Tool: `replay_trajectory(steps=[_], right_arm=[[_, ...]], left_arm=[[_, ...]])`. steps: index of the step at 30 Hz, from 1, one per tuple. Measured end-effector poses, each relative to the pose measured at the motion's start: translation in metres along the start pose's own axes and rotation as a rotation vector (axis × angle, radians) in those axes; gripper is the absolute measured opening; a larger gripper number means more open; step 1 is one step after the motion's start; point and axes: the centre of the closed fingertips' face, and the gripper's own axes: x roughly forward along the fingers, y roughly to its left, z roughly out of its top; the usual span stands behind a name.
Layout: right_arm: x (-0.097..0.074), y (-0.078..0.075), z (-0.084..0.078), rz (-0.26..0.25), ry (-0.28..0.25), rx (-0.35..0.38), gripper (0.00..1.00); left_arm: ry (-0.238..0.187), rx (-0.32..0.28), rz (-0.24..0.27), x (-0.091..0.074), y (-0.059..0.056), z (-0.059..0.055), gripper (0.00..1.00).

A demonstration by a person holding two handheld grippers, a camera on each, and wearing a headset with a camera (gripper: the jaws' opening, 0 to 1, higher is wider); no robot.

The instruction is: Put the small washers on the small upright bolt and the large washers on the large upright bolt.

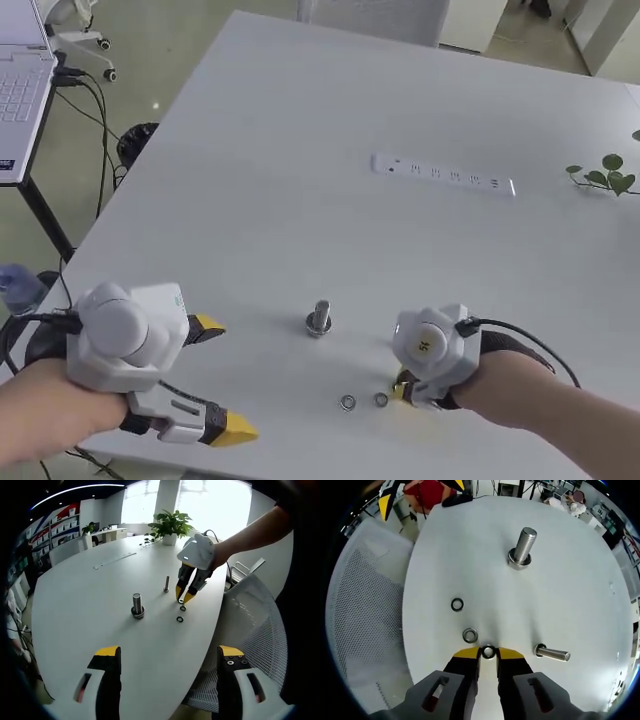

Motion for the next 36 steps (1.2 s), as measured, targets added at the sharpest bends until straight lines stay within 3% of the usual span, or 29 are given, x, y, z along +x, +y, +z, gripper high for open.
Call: replay_trajectory(steps=[7, 10, 29, 36], right_arm=[[-0.0011, 0.0001, -0.0003, 0.005, -0.007, 0.008, 0.14], [-0.0018, -0.001, -0.0001, 0.021, -0.029, 0.057, 0.14], [-0.0014, -0.0023, -0.0004, 0.024, -0.029, 0.067, 0.14], [-0.0009, -0.0029, -0.0008, 0.009, -0.031, 0.04, 0.15]], left_arm=[[-0.001, -0.001, 0.002, -0.0008, 0.0, 0.0004, 0.78], [0.0, -0.001, 0.003, -0.0011, -0.0001, 0.0001, 0.78], [0.009, 0.001, 0.002, -0.0001, -0.0003, -0.0007, 0.77], [0.009, -0.002, 0.002, 0.0004, -0.0004, -0.002, 0.77]])
